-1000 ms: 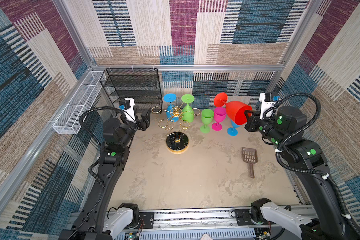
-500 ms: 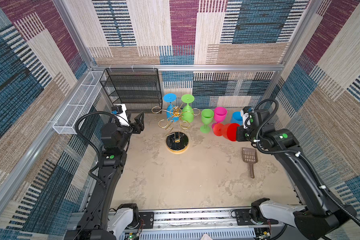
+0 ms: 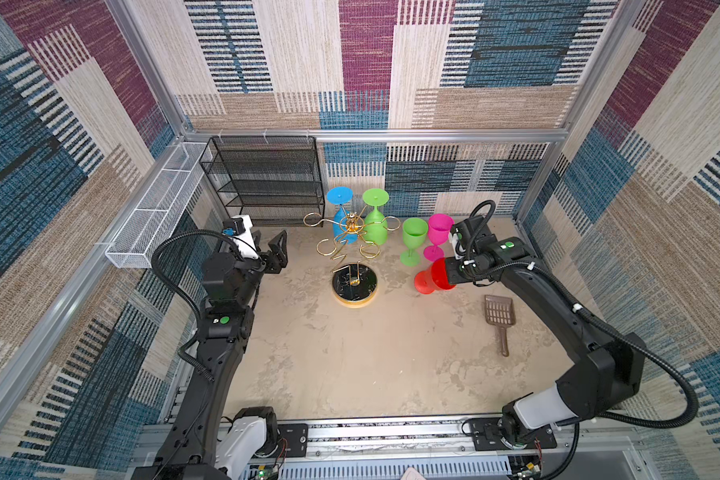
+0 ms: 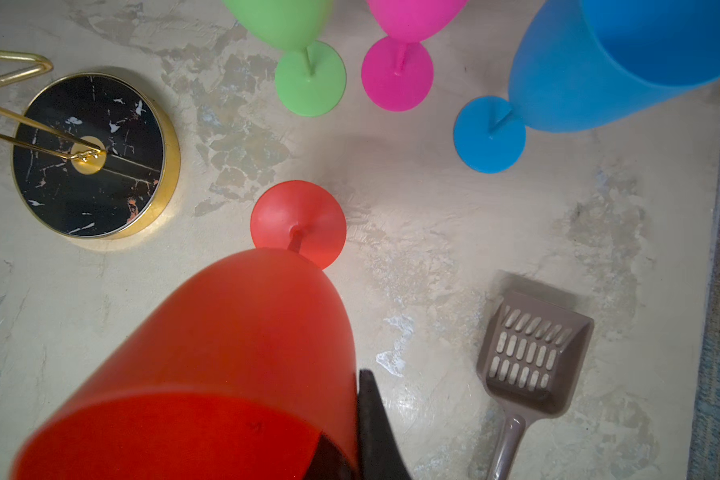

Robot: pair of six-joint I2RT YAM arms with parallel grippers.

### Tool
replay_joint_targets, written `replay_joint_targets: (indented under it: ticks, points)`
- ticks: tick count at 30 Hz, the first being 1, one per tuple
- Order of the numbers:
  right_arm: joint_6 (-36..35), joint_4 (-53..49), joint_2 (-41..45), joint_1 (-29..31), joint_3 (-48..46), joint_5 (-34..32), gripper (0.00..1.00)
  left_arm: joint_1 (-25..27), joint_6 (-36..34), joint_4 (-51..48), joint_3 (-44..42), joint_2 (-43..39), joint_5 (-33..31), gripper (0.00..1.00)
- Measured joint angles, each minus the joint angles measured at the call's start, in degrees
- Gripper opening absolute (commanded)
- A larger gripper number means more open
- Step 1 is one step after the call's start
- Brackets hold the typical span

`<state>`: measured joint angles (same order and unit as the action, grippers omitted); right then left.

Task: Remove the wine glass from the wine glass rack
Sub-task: 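Open the right gripper and move it toward the green glass on the rack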

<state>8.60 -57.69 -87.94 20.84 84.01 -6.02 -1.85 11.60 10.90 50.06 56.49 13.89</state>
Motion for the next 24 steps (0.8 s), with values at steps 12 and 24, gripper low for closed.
replay_joint_targets:
  ticks: [12, 24]
  points:
    - [-2.6, -0.8, -11.8, 0.7, 7.4, -0.7, 0.06, -0.5, 0.2, 0.0, -0.6, 0.2, 0.0, 0.74]
    - [-3.7, -1.3, -16.3, 0.7, 11.9, -1.0, 0.18, -1.0, 0.4, 0.0, -0.6, -0.2, 0.1, 0.74]
